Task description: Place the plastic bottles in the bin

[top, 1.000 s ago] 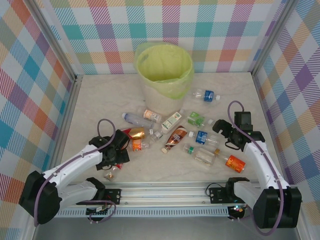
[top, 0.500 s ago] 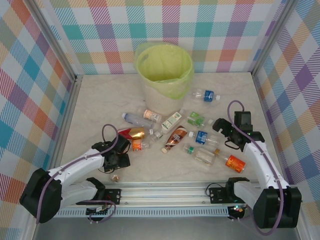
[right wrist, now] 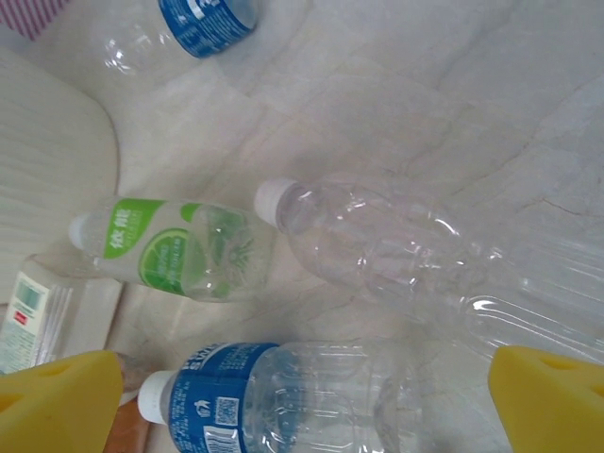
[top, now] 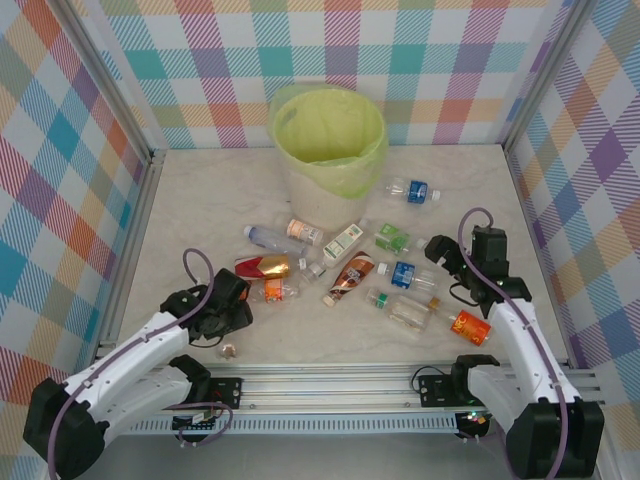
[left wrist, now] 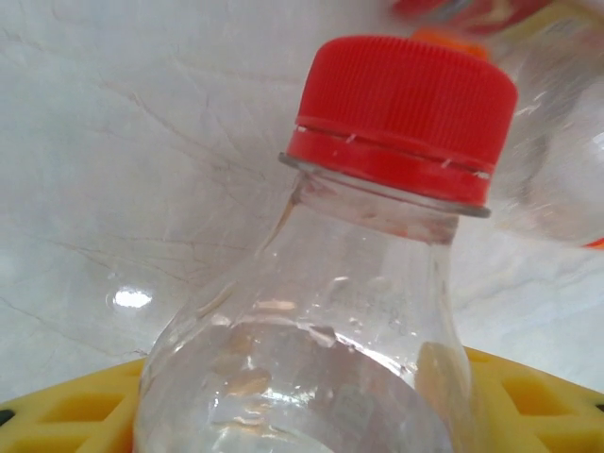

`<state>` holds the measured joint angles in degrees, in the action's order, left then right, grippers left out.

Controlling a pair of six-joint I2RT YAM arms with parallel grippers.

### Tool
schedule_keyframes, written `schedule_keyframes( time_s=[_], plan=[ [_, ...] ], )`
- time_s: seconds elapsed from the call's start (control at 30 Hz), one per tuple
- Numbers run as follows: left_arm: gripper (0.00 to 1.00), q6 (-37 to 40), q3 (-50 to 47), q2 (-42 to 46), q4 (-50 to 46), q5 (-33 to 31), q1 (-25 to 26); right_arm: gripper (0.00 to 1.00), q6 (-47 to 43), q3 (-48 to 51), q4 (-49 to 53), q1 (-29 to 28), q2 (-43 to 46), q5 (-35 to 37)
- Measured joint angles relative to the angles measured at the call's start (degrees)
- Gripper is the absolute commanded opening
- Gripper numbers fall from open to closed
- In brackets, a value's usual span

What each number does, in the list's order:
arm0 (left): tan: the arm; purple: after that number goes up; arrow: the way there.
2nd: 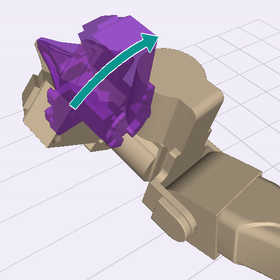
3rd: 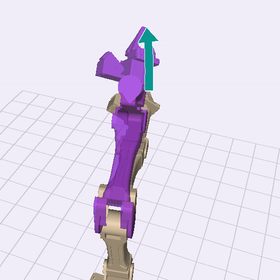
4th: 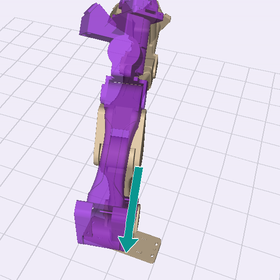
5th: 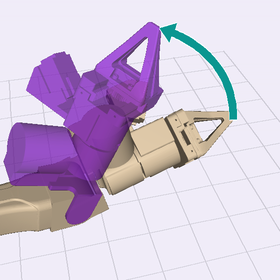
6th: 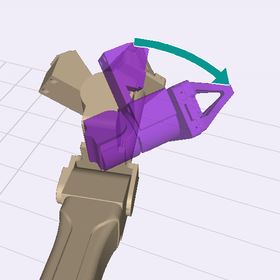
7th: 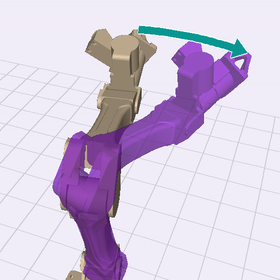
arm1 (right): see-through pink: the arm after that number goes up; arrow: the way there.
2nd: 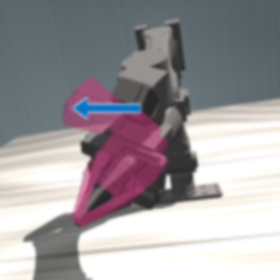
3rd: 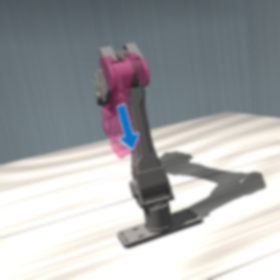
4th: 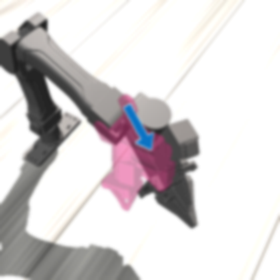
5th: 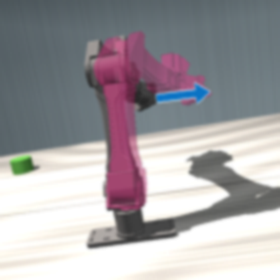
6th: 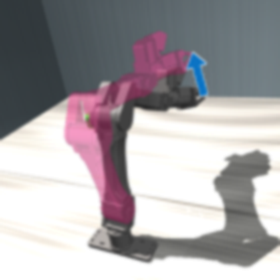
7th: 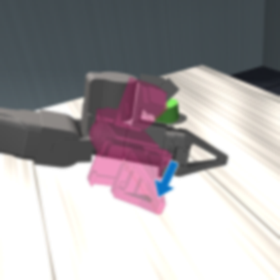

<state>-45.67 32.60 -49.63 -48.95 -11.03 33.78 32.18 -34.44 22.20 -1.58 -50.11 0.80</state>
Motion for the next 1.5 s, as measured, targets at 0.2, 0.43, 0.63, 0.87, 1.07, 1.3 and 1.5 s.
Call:
schedule_keyframes(
  time_s=[0.2,0.43,0.63,0.87,1.07,1.3,1.5],
  plan=[
    [0.48,1.7,9.1,0.7,5.8,-2.3,0.0,1.0,1.7,4.8,-7.0,0.0,5.8,0.0],
    [0.48,10.8,18.5,-6.8,30.6,-1.1,0.0,1.0,3.7,6.6,-14.1,0.0,7.1,0.0],
    [0.48,19.5,25.9,-16.3,49.7,1.6,-0.1,1.0,5.6,6.6,-19.2,0.0,7.1,0.0],
    [0.47,28.3,45.3,-27.8,58.4,2.8,-0.9,1.0,6.0,6.6,-19.7,0.0,6.7,-0.7],
    [0.47,30.6,58.0,-40.0,59.2,3.1,-3.3,1.0,6.0,6.6,-19.0,0.0,7.5,-1.8],
    [0.46,30.7,66.5,-52.1,53.3,3.2,-4.9,1.0,5.1,5.8,-15.5,0.0,8.1,-3.1],
    [0.47,31.0,70.8,-57.1,46.3,2.4,-5.1,1.0,3.5,4.7,-12.2,0.0,8.2,-4.2]
  ],
)
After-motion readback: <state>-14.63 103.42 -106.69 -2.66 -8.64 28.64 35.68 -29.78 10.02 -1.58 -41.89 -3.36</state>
